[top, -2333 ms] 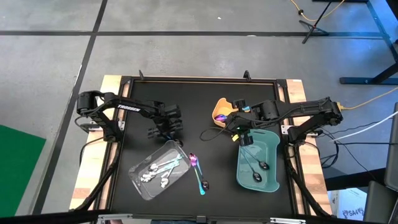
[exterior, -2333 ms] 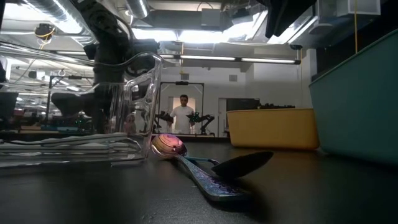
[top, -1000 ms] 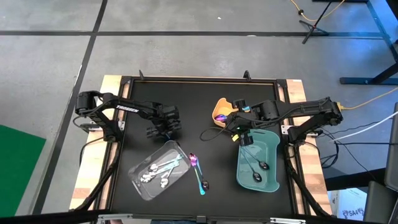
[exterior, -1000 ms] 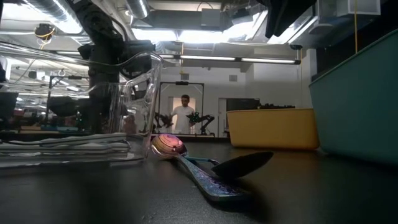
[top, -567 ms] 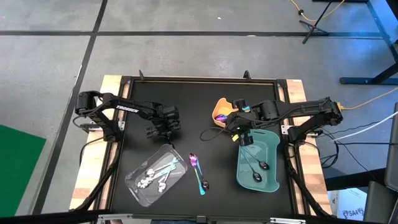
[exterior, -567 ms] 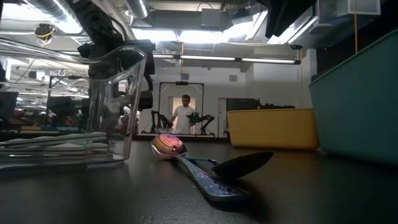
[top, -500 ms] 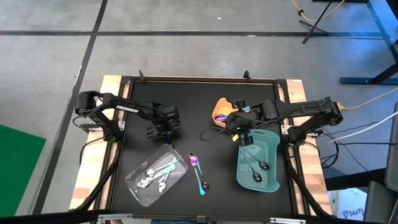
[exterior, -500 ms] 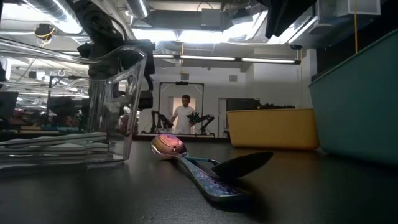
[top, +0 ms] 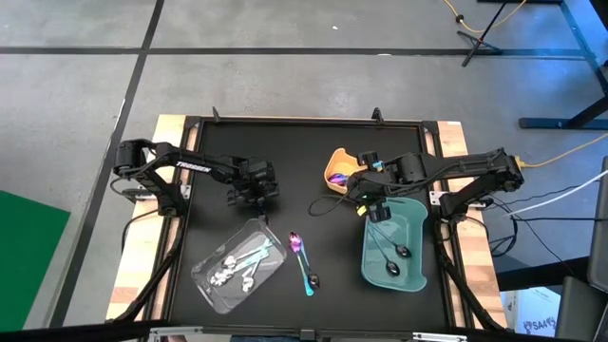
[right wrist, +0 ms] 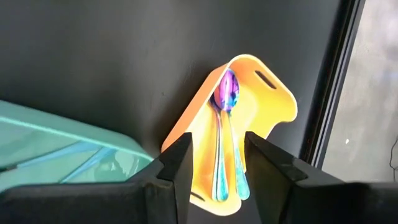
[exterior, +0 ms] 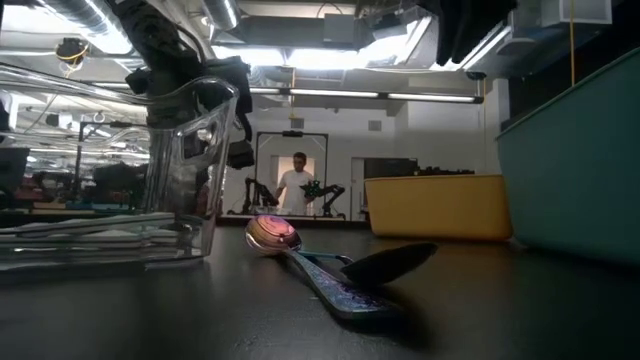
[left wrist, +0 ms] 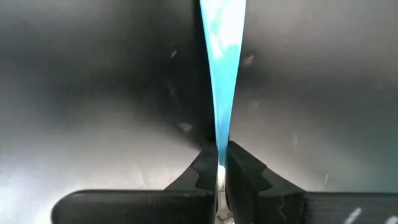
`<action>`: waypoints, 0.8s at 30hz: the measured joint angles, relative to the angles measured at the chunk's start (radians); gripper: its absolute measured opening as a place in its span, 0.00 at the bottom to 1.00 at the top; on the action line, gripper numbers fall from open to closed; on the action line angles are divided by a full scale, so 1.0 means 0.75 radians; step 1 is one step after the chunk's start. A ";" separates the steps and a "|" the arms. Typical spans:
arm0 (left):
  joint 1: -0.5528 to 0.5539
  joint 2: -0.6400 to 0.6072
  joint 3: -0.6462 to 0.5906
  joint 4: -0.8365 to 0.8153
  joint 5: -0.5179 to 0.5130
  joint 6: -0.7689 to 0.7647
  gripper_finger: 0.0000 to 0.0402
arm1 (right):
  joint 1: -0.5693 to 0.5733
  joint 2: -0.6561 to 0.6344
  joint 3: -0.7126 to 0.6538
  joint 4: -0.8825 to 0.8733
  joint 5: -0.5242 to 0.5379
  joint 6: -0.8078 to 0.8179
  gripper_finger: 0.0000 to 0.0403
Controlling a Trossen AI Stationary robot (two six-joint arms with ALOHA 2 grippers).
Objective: Sort silverware by color (type)
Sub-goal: Put the blue spoon into the blue bin
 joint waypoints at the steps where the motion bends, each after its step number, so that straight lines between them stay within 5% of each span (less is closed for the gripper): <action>1: 0.000 -0.005 0.000 0.010 -0.032 0.015 0.03 | 0.000 0.000 0.000 -0.013 0.001 0.000 0.33; 6: 0.004 -0.058 -0.001 0.082 -0.181 0.138 0.03 | 0.000 -0.010 0.000 -0.067 0.001 0.000 0.33; 13: 0.023 -0.073 0.000 0.250 -0.191 0.283 0.03 | 0.000 -0.112 0.000 -0.065 0.002 0.003 0.33; 24: 0.025 -0.075 0.000 0.814 -0.236 0.555 0.03 | -0.001 -0.355 0.000 -0.064 0.188 0.221 0.33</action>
